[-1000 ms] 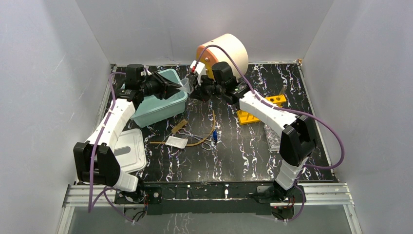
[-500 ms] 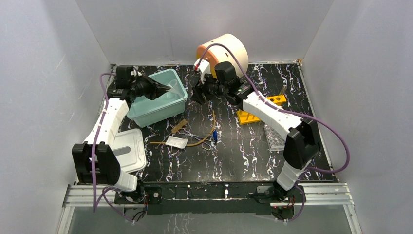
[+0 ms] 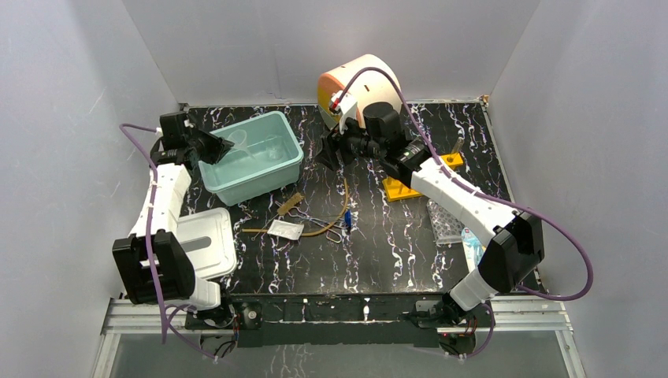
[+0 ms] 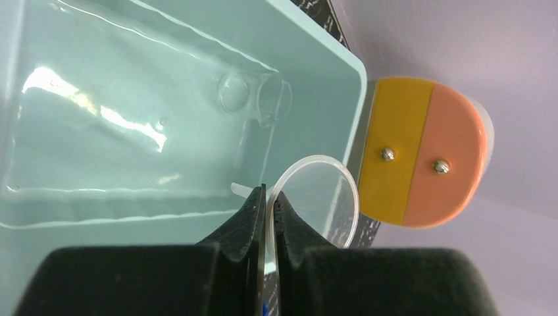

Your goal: Organize the chemistry lab equipment

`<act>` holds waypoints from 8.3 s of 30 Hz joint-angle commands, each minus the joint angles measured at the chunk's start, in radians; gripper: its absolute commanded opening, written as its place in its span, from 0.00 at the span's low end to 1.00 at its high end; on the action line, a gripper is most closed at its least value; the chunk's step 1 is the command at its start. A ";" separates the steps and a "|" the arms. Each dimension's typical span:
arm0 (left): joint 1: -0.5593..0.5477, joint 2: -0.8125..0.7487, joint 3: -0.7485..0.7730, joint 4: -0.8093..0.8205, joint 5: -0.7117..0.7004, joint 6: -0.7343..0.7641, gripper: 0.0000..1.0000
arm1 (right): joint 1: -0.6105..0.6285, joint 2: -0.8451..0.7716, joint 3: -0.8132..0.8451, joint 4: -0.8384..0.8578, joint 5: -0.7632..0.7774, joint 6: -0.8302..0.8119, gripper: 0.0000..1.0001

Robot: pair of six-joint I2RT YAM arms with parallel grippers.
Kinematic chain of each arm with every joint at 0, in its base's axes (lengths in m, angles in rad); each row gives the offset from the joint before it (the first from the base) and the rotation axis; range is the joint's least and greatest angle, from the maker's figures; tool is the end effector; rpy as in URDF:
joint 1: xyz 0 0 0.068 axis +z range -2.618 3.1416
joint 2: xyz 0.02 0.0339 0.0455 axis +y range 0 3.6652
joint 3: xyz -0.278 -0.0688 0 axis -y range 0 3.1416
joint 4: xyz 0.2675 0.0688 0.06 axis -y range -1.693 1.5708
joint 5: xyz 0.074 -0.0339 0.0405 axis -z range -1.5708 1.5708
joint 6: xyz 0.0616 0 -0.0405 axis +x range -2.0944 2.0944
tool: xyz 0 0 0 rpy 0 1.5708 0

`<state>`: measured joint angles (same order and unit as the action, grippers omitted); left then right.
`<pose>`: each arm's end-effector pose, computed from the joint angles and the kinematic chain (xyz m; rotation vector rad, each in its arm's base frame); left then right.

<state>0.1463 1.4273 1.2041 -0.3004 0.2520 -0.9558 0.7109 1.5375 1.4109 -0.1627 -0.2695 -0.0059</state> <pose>0.3684 0.0388 0.3211 -0.9965 1.9233 -0.7427 0.3011 0.2809 0.3790 -0.8488 1.7169 0.7330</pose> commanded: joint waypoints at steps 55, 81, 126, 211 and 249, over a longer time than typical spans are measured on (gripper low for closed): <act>-0.148 0.171 0.016 0.239 -0.338 0.144 0.39 | -0.012 -0.011 -0.004 -0.085 0.111 0.127 0.78; -0.344 -0.232 -0.035 -0.055 0.093 0.349 0.82 | 0.037 0.147 -0.143 -0.454 0.394 0.591 0.74; -0.471 -0.306 -0.270 0.023 0.097 0.176 0.83 | -0.178 0.037 -0.397 -0.080 -0.008 0.676 0.06; -0.759 -0.136 -0.156 0.271 -0.381 0.322 0.00 | -0.285 -0.100 -0.273 -0.024 -0.089 1.048 0.68; -0.407 0.264 0.275 -0.400 -0.461 1.448 0.00 | -0.343 0.020 -0.078 -0.140 -0.179 0.883 0.65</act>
<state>-0.2691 1.6756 1.4670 -0.6537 -0.2379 0.3573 0.3729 1.5341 1.2819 -0.3382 -0.4026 0.8867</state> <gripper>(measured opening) 0.229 0.654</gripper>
